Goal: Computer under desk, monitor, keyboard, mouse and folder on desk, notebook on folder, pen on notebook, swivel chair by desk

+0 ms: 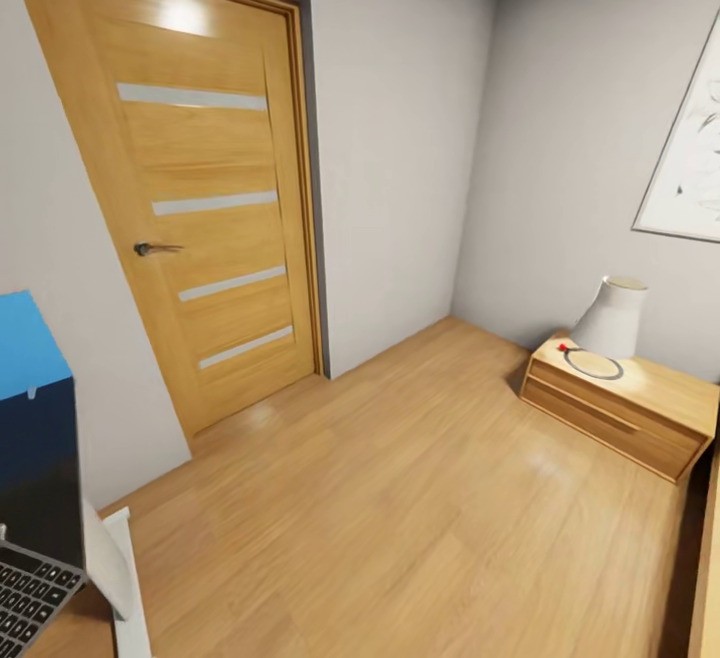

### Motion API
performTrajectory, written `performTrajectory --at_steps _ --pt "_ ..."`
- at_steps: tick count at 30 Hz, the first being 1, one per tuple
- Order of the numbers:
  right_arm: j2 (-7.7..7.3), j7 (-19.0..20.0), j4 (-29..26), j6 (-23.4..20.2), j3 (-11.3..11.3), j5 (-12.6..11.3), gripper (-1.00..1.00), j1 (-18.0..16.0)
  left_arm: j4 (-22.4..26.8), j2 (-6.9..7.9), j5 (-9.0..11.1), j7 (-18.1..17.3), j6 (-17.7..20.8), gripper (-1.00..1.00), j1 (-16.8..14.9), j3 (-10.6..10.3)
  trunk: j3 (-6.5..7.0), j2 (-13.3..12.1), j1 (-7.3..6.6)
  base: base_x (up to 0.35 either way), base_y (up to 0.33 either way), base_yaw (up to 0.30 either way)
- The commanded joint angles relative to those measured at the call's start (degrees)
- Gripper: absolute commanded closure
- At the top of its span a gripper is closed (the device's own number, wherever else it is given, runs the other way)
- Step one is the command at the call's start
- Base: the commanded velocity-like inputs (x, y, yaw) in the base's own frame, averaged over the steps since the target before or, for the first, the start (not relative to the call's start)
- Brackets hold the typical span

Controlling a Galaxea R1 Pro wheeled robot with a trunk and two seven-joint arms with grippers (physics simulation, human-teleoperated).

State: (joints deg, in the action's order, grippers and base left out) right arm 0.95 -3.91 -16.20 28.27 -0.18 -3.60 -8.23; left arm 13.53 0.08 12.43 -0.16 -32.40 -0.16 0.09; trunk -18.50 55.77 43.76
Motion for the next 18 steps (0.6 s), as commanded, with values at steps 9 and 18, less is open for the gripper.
performTrajectory --at_steps 9,18 --pt "0.02 0.0 0.0 0.2 0.0 -0.4 -1.0 0.0 0.0 0.01 0.1 0.0 -0.1 -1.0 0.0 0.0 -0.06 0.0 0.04 0.326 0.0 0.0" --pt "-0.02 0.0 0.0 0.2 0.0 -0.4 -1.0 0.0 0.0 0.01 0.1 0.0 0.0 -1.0 0.0 0.0 -0.06 0.0 0.04 0.326 0.0 0.0"
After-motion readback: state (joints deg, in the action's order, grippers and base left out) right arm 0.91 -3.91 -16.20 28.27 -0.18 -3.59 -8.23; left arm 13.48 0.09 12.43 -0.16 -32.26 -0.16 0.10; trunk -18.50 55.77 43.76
